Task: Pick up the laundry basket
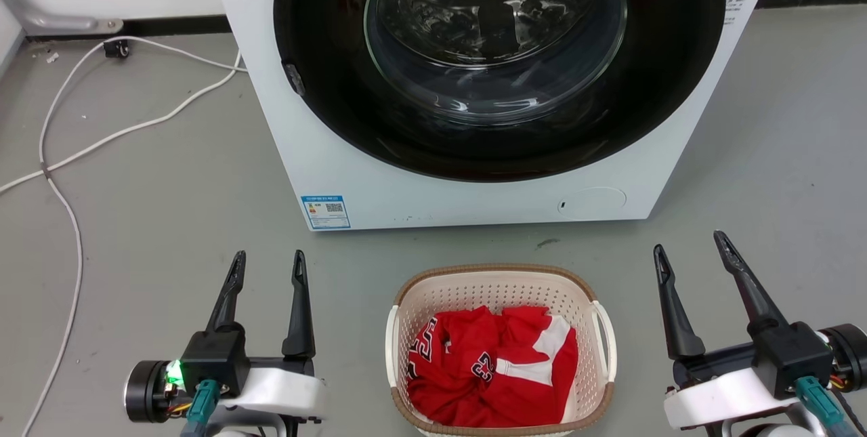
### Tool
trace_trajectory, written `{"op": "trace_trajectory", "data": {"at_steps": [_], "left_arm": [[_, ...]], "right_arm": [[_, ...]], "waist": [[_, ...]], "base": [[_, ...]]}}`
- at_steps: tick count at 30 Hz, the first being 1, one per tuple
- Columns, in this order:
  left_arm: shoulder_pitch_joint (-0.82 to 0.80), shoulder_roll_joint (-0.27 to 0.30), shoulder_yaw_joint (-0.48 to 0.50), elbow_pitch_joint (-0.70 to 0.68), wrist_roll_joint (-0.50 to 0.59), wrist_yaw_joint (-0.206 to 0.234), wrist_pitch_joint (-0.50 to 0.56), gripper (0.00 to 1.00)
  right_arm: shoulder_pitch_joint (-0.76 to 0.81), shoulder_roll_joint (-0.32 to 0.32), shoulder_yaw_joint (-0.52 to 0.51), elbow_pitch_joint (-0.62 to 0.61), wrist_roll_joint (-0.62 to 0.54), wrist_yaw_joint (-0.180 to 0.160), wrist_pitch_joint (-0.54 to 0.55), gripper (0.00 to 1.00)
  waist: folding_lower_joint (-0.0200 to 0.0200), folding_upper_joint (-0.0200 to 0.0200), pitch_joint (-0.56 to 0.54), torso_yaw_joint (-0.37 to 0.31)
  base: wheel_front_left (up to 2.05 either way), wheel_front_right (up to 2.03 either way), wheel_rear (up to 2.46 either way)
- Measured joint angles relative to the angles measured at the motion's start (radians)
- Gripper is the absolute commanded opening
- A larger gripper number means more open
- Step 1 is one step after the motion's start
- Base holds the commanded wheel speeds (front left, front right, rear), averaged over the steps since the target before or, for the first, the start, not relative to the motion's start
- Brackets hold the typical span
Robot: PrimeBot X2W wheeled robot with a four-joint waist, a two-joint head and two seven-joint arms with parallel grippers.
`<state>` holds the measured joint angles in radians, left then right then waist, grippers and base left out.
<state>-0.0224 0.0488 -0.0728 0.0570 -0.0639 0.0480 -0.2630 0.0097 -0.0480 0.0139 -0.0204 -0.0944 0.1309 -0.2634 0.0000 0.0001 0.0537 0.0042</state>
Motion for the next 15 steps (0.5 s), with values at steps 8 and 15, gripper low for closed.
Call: {"op": "trace_trajectory", "data": {"at_steps": [8, 15], "left_arm": [[-0.08, 0.001, -0.011, 0.085, 0.0, -0.022, 0.0, 1.0], [-0.177, 0.0, -0.037, 0.231, -0.004, -0.041, 0.0, 1.0]], "right_arm": [[-0.054, 0.0, -0.022, 0.047, -0.023, 0.0, 0.0, 1.0], [-0.134, -0.001, -0.029, 0.184, -0.078, 0.0, 0.0, 1.0]], "waist": [[0.0, 0.0, 0.059, 0.0], [0.0001, 0.0, 0.14, -0.008]], "base": [[0.0, 0.0, 0.0], [0.0, 0.0, 0.0]]}}
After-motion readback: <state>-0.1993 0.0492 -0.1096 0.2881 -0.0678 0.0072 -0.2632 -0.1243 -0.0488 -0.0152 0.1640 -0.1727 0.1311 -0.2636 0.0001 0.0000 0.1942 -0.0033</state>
